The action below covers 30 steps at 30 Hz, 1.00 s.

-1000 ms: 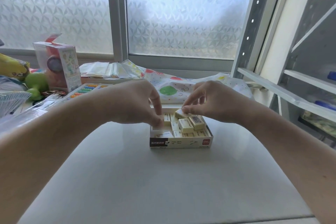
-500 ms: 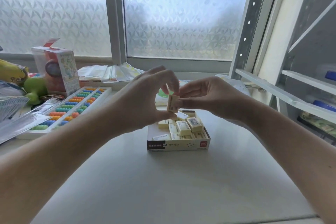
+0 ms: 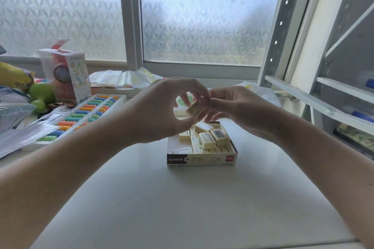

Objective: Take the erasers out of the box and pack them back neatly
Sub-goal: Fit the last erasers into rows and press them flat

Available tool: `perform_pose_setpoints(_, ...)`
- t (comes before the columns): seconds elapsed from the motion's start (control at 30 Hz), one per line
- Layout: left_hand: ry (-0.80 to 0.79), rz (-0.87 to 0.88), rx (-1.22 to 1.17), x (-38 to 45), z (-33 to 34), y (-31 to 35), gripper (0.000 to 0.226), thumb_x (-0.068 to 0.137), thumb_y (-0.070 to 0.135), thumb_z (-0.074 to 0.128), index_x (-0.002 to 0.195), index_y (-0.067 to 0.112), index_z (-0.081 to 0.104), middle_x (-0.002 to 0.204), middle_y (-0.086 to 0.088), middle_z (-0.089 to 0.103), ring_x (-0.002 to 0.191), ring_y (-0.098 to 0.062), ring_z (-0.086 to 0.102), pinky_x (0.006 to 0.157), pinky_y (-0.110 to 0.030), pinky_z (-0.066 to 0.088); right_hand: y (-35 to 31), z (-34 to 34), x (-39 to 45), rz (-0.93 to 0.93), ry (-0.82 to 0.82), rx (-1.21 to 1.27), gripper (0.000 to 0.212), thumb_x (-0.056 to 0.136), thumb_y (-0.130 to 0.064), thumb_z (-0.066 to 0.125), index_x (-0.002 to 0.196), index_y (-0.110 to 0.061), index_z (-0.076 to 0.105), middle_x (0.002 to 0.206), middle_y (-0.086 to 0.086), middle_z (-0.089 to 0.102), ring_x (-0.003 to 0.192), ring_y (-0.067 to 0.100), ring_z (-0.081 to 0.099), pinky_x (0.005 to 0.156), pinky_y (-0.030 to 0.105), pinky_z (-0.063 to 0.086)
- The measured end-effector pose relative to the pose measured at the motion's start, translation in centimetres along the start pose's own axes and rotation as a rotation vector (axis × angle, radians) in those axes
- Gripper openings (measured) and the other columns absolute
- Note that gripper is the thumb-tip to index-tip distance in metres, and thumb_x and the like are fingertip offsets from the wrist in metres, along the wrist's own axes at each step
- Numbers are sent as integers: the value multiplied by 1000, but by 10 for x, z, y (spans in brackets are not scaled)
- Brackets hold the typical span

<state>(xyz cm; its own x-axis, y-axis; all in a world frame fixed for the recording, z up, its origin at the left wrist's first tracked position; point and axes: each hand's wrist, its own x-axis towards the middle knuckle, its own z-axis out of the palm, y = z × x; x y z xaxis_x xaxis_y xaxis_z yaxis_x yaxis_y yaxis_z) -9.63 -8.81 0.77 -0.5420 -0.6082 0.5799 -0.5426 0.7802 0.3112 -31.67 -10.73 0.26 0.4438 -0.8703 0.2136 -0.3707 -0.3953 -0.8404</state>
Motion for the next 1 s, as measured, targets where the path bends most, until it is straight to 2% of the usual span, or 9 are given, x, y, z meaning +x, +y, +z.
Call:
perform_pose_setpoints(0.13, 2, 26, -74, 1, 0, -1, 52, 78, -7, 67, 120, 25, 65, 105, 15, 70, 105, -4, 65, 88, -25, 52, 0, -4, 0, -8, -16, 107, 24, 84, -38, 75, 101, -20, 81, 92, 1, 77, 83, 12, 69, 81, 28, 53)
perform_pose_setpoints(0.23, 44, 39, -93, 3, 2, -2, 54, 77, -14, 66, 118, 20, 67, 107, 9, 69, 105, -2, 66, 90, -24, 54, 0, -4, 0, 2, -25, 97, 34, 77, -35, 81, 106, -17, 81, 97, 6, 79, 82, 12, 69, 81, 29, 55)
perform_pose_setpoints(0.4, 118, -22, -21, 2, 3, -5, 37, 77, 18, 78, 110, 31, 69, 107, 11, 59, 101, -1, 61, 85, -21, 54, 2, -2, 3, 44, 104, 93, 34, 86, -22, 79, 119, -18, 76, 107, 13, 79, 80, 8, 68, 82, 27, 53)
perform_pose_setpoints(0.5, 94, -28, -66, 1, 4, -3, 25, 77, 32, 80, 101, 29, 74, 101, 9, 64, 93, -2, 64, 80, -22, 56, 1, -1, 3, 20, 90, 107, 45, 79, -32, 82, 121, -17, 74, 109, 12, 78, 83, 9, 67, 77, 21, 54)
perform_pose_setpoints(0.57, 101, -50, -92, 3, 3, -3, 21, 78, 29, 83, 97, 27, 75, 96, 8, 68, 88, -4, 68, 79, -27, 58, 1, 0, 2, 1, 69, 90, 44, 78, -37, 81, 118, -20, 75, 106, 11, 79, 83, 9, 69, 76, 18, 56)
perform_pose_setpoints(0.7, -175, -223, -115, 4, -12, -13, 29, 72, 24, 88, 97, 28, 74, 91, 8, 75, 87, -6, 71, 85, -34, 60, 6, 1, 3, -53, 163, -153, 20, 96, -36, 69, 107, -21, 77, 86, 2, 79, 76, 7, 71, 75, 21, 58)
perform_pose_setpoints(0.8, -375, -254, -81, 2, -14, -14, 27, 68, 30, 91, 89, 29, 75, 90, 14, 77, 85, 0, 72, 76, -25, 57, 10, 4, 4, -39, 173, -300, 17, 95, -31, 71, 104, -18, 78, 82, 0, 79, 78, 7, 74, 81, 28, 60)
perform_pose_setpoints(0.9, -422, -261, 21, 1, -13, -12, 21, 67, 41, 89, 83, 34, 76, 84, 26, 73, 81, 6, 67, 61, -7, 43, 12, 5, 3, -27, 126, -357, 15, 93, -31, 73, 100, -20, 80, 83, -3, 79, 82, 8, 75, 88, 32, 60)
perform_pose_setpoints(1.0, -388, -300, 26, 0, -10, -11, 21, 65, 44, 89, 81, 35, 78, 77, 28, 71, 73, 4, 66, 54, -8, 41, 13, 2, 2, -45, 97, -386, 12, 92, -33, 75, 95, -24, 82, 83, -8, 80, 79, 2, 74, 78, 21, 58)
